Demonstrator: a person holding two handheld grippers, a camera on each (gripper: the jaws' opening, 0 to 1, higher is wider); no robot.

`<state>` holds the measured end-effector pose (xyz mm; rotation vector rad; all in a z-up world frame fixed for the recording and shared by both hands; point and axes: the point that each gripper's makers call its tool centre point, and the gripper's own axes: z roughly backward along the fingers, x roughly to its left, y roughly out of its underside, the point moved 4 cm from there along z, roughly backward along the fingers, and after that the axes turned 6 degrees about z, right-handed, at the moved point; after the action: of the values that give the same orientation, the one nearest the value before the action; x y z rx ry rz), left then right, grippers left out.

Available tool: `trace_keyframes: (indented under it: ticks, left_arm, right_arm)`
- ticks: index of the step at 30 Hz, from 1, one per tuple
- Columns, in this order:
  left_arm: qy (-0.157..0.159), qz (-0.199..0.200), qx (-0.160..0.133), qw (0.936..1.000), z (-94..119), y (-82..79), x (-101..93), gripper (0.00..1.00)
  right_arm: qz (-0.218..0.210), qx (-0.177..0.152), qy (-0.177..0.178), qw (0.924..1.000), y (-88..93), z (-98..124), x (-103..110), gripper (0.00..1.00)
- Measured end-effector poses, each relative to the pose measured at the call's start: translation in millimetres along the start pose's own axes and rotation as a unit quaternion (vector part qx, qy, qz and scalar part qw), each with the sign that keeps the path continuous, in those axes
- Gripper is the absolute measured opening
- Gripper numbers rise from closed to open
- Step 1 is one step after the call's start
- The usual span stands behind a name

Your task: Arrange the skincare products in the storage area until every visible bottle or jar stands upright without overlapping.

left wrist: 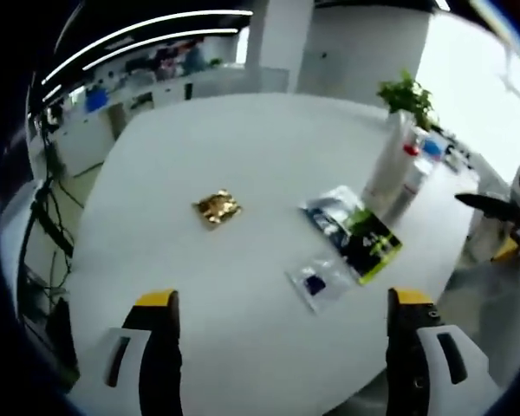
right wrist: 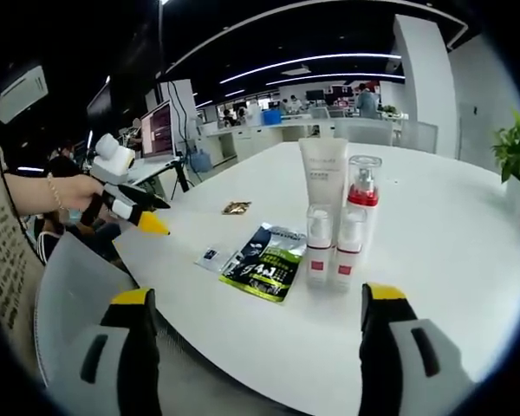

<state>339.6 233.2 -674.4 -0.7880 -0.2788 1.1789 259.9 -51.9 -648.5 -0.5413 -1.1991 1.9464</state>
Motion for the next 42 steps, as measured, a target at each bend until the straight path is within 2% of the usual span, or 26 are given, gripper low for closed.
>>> trace_keyframes:
  ticks: [8,12,18,23,30,32,42]
  left_arm:
    - [0.014,-0.051,0.032,0.9981,-26,-19.8,13.8,0.97]
    - [0.02,-0.084,0.059,0.9945,-40,-26.2,19.9,0.97]
    - [0.026,-0.115,0.08,0.9897,-58,-36.7,30.2,0.97]
    - [0.027,-0.164,0.11,0.9799,-74,-44.6,45.5,0.95]
    - [0.038,-0.204,0.133,0.969,-91,-59.7,59.2,0.93]
    - [0.044,-0.227,0.144,0.9623,-96,-62.4,63.0,0.91]
    - [0.06,-0.249,0.164,0.9526,-122,-70.9,73.4,0.83]
  right_arm:
    - [-0.001,0.006,0.005,1.0,1.1,-1,-2,0.98]
    - [0.0,0.011,0.003,0.9999,2.6,-2,-2,0.98]
    - [-0.002,0.016,0.005,0.9999,3.8,-3,-2,0.97]
    - [-0.007,0.019,0.004,0.9998,5.0,-3,-3,0.97]
    - [-0.011,0.024,0.006,0.9996,6.7,-4,-5,0.96]
    - [-0.012,0.024,0.007,0.9996,6.8,-4,-5,0.96]
    - [-0.015,0.026,0.017,0.9994,7.6,-3,-8,0.96]
